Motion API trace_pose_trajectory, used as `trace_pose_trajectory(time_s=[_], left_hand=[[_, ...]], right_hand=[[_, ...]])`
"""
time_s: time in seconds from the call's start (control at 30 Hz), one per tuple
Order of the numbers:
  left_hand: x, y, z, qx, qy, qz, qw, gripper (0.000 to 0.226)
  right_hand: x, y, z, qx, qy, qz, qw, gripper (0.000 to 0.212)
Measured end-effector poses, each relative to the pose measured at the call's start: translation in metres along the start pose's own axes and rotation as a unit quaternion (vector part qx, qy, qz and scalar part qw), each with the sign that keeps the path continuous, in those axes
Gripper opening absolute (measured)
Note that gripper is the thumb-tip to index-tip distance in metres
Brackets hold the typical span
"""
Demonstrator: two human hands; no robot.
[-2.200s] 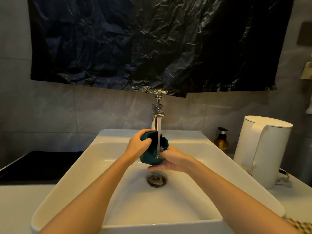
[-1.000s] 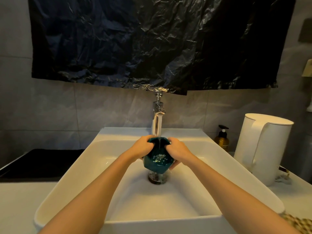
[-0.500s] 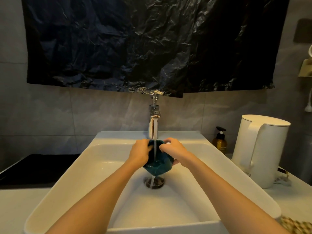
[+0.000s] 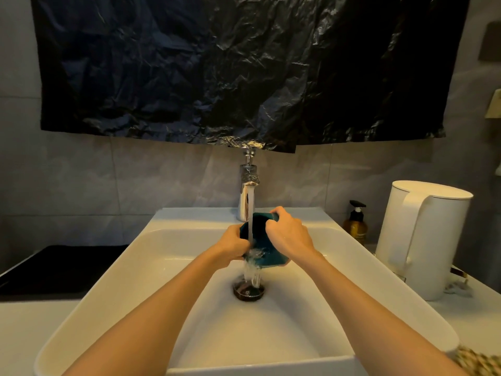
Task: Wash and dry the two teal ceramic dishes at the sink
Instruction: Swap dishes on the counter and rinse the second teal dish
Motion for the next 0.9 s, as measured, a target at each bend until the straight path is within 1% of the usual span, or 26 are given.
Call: trace_pose_trajectory(time_s=[0.03,0.07,0.17,0.23,0.27,0.3,0.33,0.37,0.43,0.47,0.5,0.53,0.6,0.63,0.67,0.73,0.8,0.9], left_hand=[[0.001,0.0,-0.001,-0.012,0.023,0.05,0.998,0.012],[0.002,0.0,-0.002,-0.025,0.05,0.093,0.994,0.007],[0.006,0.003,-0.002,-0.03,0.112,0.182,0.977,0.023],[0.005,0.006,-0.005,-0.008,0.105,0.201,0.974,0.042],[0.003,0.006,-0.006,0.005,0.096,0.2,0.975,0.048],[0.002,0.005,-0.007,0.01,0.092,0.201,0.975,0.049],[0.0,0.005,-0.007,0.009,0.09,0.194,0.977,0.045],[-0.002,0.003,-0.007,0.002,0.09,0.165,0.982,0.037],[-0.01,0.001,-0.006,0.006,0.089,0.048,0.995,0.016],[-0.013,0.0,-0.006,0.016,0.095,-0.017,0.995,0.022],[-0.016,0.0,-0.004,0.036,0.099,-0.086,0.991,0.03],[-0.019,-0.001,-0.004,0.061,0.095,-0.151,0.982,0.034],[-0.026,0.0,-0.009,0.117,0.056,-0.277,0.952,0.026],[-0.027,0.001,-0.012,0.132,0.038,-0.323,0.936,0.022],[-0.025,0.002,-0.014,0.134,0.032,-0.342,0.93,0.021],[-0.016,-0.001,-0.014,0.128,0.045,-0.329,0.935,0.029],[-0.007,-0.004,-0.012,0.128,0.091,-0.282,0.946,0.039],[0.005,-0.003,-0.012,0.113,0.167,-0.182,0.962,0.038]], right_hand=[[0.0,0.001,0.0,-0.003,-0.012,0.0,1.0,0.034],[0.0,0.003,0.002,-0.006,-0.024,0.002,1.0,0.037],[0.0,0.005,0.006,-0.013,-0.043,-0.009,0.999,0.041],[-0.003,0.005,0.006,-0.01,-0.053,-0.023,0.998,0.033],[-0.004,0.005,0.006,-0.009,-0.058,-0.027,0.998,0.027],[-0.005,0.006,0.006,-0.01,-0.06,-0.029,0.998,0.024],[-0.005,0.008,0.006,-0.014,-0.058,-0.028,0.998,0.024],[-0.004,0.009,0.006,-0.018,-0.049,-0.02,0.998,0.025],[-0.001,0.012,0.005,-0.029,-0.02,0.018,0.999,0.025],[0.001,0.013,0.006,-0.035,-0.003,0.043,0.998,0.025],[0.001,0.014,0.006,-0.041,0.013,0.07,0.997,0.025],[0.001,0.015,0.007,-0.045,0.028,0.097,0.994,0.025],[-0.001,0.015,0.007,-0.049,0.051,0.156,0.985,0.023],[-0.003,0.015,0.007,-0.045,0.055,0.19,0.979,0.023],[-0.007,0.015,0.009,-0.038,0.051,0.228,0.972,0.022],[-0.015,0.012,0.008,-0.03,0.009,0.302,0.953,0.024],[-0.025,0.009,0.006,-0.046,-0.062,0.368,0.927,0.032],[-0.035,0.007,0.004,-0.068,-0.138,0.425,0.892,0.046]])
Point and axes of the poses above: each hand's wrist, its own z-axis towards the middle knuckle, its own x-axis out of the back of the hand, y = z × x, the point moved 4 cm from there along z, towards the middle knuckle, and after that the axes turned 7 degrees about -y, right-handed, at the moved point
